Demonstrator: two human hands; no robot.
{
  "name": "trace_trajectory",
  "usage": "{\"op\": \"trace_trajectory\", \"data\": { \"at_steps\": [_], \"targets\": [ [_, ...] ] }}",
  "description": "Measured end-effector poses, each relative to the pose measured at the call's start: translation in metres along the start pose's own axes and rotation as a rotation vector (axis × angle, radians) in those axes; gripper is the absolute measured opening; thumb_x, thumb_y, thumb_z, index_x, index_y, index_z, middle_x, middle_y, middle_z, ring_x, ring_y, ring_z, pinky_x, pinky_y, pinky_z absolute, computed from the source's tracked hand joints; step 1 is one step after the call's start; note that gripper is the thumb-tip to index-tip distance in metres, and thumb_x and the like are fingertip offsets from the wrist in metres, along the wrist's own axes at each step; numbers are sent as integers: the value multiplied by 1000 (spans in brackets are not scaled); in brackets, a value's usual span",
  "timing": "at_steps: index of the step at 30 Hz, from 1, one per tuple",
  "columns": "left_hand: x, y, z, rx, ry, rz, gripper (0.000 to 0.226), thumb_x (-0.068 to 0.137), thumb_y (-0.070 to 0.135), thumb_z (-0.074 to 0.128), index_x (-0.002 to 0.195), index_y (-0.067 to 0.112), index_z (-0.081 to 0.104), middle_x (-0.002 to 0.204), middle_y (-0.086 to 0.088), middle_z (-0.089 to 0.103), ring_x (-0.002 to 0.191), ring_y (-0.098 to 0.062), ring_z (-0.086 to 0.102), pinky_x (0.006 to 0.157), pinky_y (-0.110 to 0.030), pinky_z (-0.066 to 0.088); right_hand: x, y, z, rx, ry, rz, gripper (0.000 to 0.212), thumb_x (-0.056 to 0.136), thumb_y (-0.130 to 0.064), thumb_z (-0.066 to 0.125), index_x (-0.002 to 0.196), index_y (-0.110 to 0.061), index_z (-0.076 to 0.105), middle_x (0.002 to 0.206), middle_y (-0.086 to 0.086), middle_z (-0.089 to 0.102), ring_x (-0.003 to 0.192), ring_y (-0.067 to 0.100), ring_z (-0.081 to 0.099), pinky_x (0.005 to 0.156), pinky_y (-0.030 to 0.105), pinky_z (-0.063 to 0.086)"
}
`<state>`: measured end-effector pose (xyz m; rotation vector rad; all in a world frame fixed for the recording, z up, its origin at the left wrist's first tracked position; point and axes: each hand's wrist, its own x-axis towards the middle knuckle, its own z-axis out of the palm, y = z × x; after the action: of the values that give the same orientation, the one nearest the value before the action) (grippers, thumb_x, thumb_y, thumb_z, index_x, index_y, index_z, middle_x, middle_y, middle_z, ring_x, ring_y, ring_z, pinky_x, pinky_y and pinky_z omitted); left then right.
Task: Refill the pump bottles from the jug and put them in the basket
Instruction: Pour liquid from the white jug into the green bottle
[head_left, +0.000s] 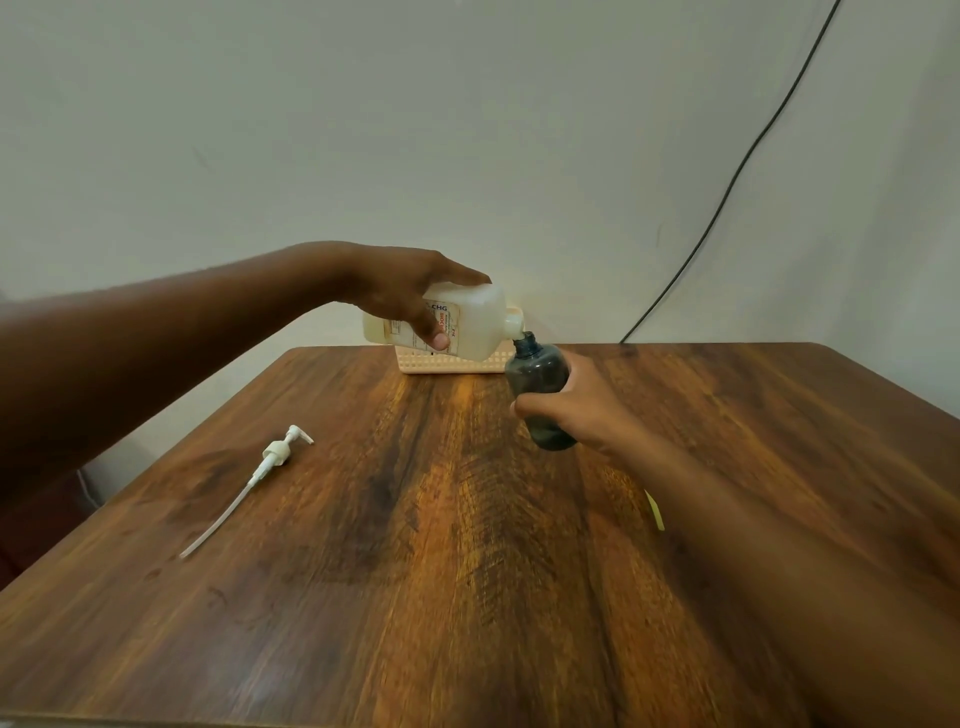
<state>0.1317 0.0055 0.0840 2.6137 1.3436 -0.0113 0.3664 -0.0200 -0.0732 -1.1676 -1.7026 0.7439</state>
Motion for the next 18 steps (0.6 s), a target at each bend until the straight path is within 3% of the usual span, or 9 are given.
{"op": "trace_trajectory", "data": {
  "at_steps": [5,18],
  "targets": [
    [0,1,-1,10,3,-6,87,89,20,78,161,27,29,143,-2,59,125,-22,59,106,-45,52,0,2,0,-8,3,-7,38,70,-20,87,96,-34,64,96,-8,71,89,12,66,75,29,54],
    [0,2,-1,28,-3,-6,87,89,21,78,160,28,30,137,0,60,120,-20,60,103,-43,53,-1,0,-1,-9,-3,5,39,69,-23,87,97,-35,64,97,-8,71,90,11,66,72,28,50]
  ]
}}
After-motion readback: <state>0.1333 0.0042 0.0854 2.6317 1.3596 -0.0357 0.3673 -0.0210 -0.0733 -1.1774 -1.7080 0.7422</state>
